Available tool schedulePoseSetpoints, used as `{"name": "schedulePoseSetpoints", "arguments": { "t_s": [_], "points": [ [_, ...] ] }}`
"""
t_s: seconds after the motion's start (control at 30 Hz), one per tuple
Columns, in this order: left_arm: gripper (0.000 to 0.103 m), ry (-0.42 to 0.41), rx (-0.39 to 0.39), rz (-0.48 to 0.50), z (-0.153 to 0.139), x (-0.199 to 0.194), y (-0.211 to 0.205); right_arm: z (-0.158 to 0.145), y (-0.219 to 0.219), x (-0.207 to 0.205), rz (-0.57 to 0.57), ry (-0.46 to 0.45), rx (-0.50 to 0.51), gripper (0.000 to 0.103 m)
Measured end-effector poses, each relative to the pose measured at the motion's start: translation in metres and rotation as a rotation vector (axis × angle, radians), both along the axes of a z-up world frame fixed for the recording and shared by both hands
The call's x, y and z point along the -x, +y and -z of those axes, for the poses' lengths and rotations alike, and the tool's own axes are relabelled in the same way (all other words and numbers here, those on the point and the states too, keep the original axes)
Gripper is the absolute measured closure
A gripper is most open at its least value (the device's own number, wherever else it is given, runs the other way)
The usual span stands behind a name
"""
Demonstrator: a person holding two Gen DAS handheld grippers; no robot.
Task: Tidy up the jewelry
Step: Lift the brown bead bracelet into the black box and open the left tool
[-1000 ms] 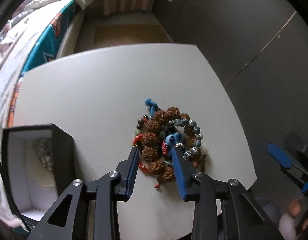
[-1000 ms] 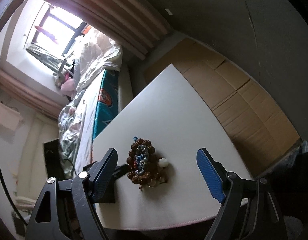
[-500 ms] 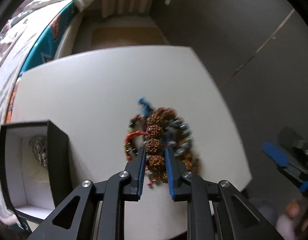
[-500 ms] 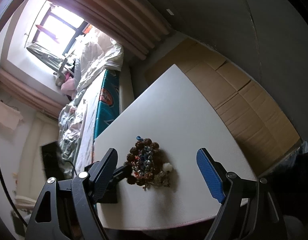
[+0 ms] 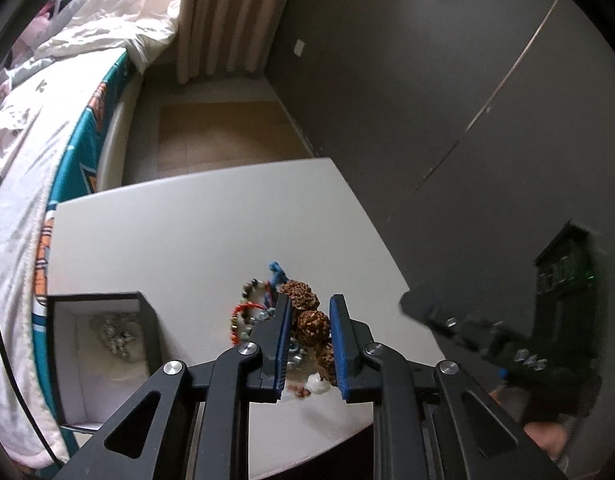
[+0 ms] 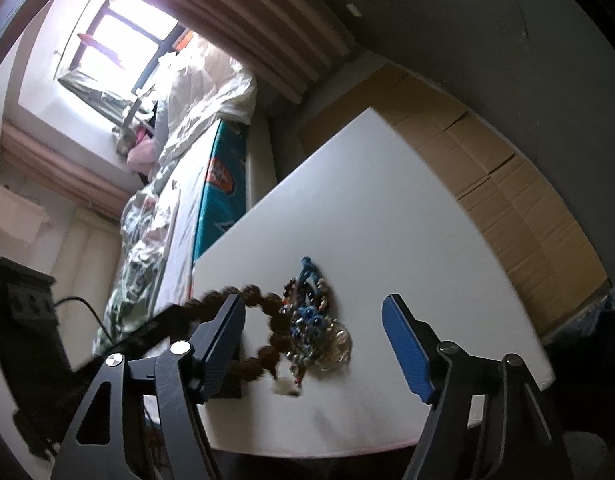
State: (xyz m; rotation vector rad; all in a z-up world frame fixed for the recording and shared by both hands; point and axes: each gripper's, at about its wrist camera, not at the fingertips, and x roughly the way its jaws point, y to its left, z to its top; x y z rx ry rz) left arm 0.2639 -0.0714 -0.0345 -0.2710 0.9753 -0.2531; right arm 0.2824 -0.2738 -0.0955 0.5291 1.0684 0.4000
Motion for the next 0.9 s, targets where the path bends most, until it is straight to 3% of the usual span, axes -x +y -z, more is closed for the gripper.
{"name": "schedulePoseSetpoints", "arguments": {
  "t_s": [0.23,0.37,0.73,0.9],
  "points": [
    [0.083,-0.026,-0.009,-0.064,-0.009,0.009,0.03,0.025,0.027,-0.01,-0.065,0.076,0.026,0.056],
    [0.083,-0.032,-0.004,-0.093,-0.009,0.017,0.048,0.035,0.039,-0.014,-0.09,0.099,0.04,0.072],
    [0.083,-0.041,0.003,-0.159,-0.013,0.047,0.085,0.047,0.083,-0.026,-0.185,0.098,0.255,0.072],
    [0.083,-0.053,0.0,-0.183,-0.016,0.062,0.102,0.041,0.084,-0.022,-0.165,0.06,0.316,0.092]
  ]
}}
